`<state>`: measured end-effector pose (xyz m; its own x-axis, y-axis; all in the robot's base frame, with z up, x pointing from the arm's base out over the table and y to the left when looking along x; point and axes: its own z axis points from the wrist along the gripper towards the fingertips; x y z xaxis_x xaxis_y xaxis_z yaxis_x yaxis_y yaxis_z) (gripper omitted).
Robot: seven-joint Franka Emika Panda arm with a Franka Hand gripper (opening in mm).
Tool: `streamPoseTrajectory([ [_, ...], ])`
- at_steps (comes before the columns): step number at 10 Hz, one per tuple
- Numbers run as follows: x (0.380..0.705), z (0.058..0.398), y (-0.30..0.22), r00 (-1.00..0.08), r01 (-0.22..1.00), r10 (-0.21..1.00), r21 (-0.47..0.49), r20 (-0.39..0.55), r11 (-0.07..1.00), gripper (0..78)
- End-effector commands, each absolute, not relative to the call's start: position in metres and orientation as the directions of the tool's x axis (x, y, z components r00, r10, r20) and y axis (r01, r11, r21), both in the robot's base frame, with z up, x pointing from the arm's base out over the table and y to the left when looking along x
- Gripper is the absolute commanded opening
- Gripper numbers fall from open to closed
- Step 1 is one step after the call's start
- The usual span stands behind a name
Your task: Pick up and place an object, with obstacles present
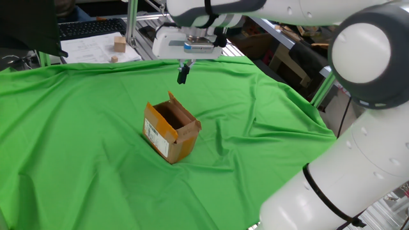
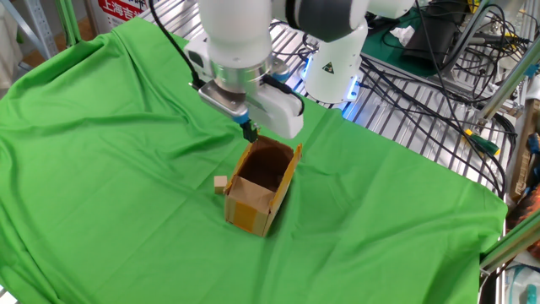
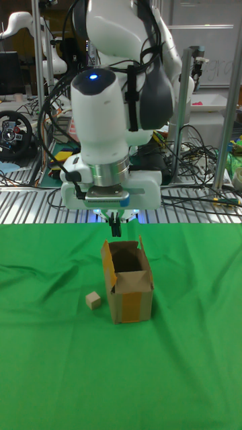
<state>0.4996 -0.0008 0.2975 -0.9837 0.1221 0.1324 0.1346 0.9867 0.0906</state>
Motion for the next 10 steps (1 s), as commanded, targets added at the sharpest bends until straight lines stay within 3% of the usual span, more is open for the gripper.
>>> streamPoseTrajectory([
  [1, 0.506, 0.299, -0.006, -0.982, 0.153, 0.139, 0.104, 0.13, 0.983, 0.0],
  [10, 0.538, 0.304, -0.031, -0.96, 0.269, 0.257, 0.102, 0.113, 0.958, 0.0],
])
